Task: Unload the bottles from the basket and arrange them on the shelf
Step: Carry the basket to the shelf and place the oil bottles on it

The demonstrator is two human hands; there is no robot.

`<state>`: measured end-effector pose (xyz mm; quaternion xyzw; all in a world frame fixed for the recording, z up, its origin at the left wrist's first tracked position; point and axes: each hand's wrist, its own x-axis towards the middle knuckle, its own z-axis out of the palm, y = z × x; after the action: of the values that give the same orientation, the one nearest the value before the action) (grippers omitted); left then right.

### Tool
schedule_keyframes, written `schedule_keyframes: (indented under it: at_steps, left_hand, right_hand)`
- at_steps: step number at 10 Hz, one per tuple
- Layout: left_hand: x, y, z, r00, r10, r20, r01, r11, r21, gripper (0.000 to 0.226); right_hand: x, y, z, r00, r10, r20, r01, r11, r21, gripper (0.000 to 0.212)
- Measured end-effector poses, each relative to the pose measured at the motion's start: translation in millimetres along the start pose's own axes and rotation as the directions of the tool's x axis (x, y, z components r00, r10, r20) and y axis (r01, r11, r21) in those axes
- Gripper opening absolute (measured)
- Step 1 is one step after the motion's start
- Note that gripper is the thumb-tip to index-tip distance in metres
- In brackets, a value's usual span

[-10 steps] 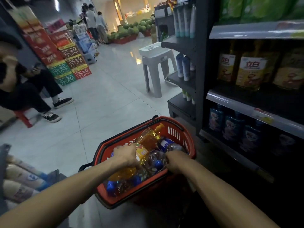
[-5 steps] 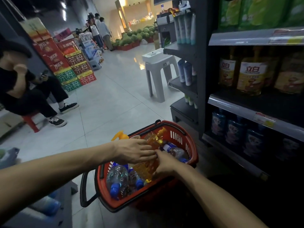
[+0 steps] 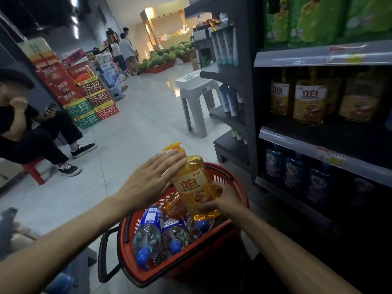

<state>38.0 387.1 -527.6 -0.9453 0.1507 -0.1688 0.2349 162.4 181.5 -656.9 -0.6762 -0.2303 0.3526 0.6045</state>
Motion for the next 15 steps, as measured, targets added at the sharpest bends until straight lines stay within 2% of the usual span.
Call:
schedule_keyframes:
  at_steps: [1, 2, 3, 4, 5, 6, 7, 8, 9, 10, 11, 12, 13, 15]
  left_hand:
    - [-9, 43, 11, 0.929, -0.348, -0.126, 0.307, 0.914, -0.264, 0.077]
    - [11, 81, 21, 0.776, -0.629, -0.054, 0.476, 0.639, -0.605, 0.075]
    - [41, 113, 27, 0.568, -0.78, 0.263, 0.524, 0.096, -0.846, 0.075]
    - [71, 141, 24, 0.558, -0.716, 0.421, 0.469, -0.147, -0.871, 0.075]
    - [98, 153, 19, 0.577, -0.709, 0.406, 0.423, -0.166, -0.891, 0.074]
    - [123, 156, 9, 0.626, -0.687, 0.368, 0.353, -0.171, -0.92, 0.053]
    - [146, 161, -2, 0.706, -0.618, 0.346, 0.278, -0.208, -0.938, 0.037]
    - [168, 168, -5, 0.753, -0.558, 0.35, 0.266, -0.229, -0.937, 0.033]
    - [195, 177, -11, 0.803, -0.502, 0.322, 0.265, -0.182, -0.947, 0.029]
    - [224, 189, -17, 0.847, -0.443, 0.294, 0.25, -0.157, -0.956, 0.028]
    - [248, 202, -19, 0.874, -0.393, 0.286, 0.245, -0.151, -0.958, 0.027]
    - [271, 215, -13, 0.866, -0.391, 0.312, 0.23, -0.243, -0.942, 0.031]
    - [293, 223, 3, 0.855, -0.417, 0.308, 0.21, -0.264, -0.941, 0.034]
    - [328, 215, 29, 0.868, -0.433, 0.245, 0.158, -0.228, -0.961, 0.038]
  right_hand:
    - [-7, 3, -12, 0.998, 0.004, -0.064, -0.002, 1.0, 0.03, 0.062]
    - [-18, 4, -21, 0.989, 0.011, -0.145, -0.007, 0.999, 0.033, 0.058]
    - [-26, 6, -29, 0.969, 0.02, -0.245, -0.01, 0.999, 0.039, 0.057]
    - [-38, 1, -37, 0.939, 0.004, -0.344, 0.021, 0.997, 0.069, 0.051]
    - [-32, 11, -56, 0.893, -0.071, -0.444, 0.116, 0.99, 0.076, 0.085]
    - [-58, -15, -74, 0.863, -0.149, -0.482, 0.166, 0.986, -0.008, 0.063]
    - [-77, -24, -96, 0.835, -0.266, -0.482, 0.226, 0.964, -0.142, 0.05]
    - [-92, -30, -123, 0.829, -0.274, -0.487, 0.193, 0.958, -0.21, 0.042]
    - [-102, -36, -155, 0.84, -0.252, -0.48, 0.15, 0.959, -0.241, 0.042]
    - [-113, -31, -181, 0.805, -0.26, -0.534, 0.136, 0.956, -0.259, 0.055]
    - [-122, -22, -215, 0.789, -0.23, -0.569, 0.021, 0.937, -0.349, 0.053]
    - [-123, -25, -242, 0.788, -0.184, -0.588, 0.0, 0.954, -0.298, 0.051]
    - [-108, -25, -260, 0.777, -0.125, -0.616, -0.019, 0.975, -0.221, 0.053]
    - [-75, -23, -279, 0.683, -0.068, -0.727, 0.027, 0.997, -0.068, 0.065]
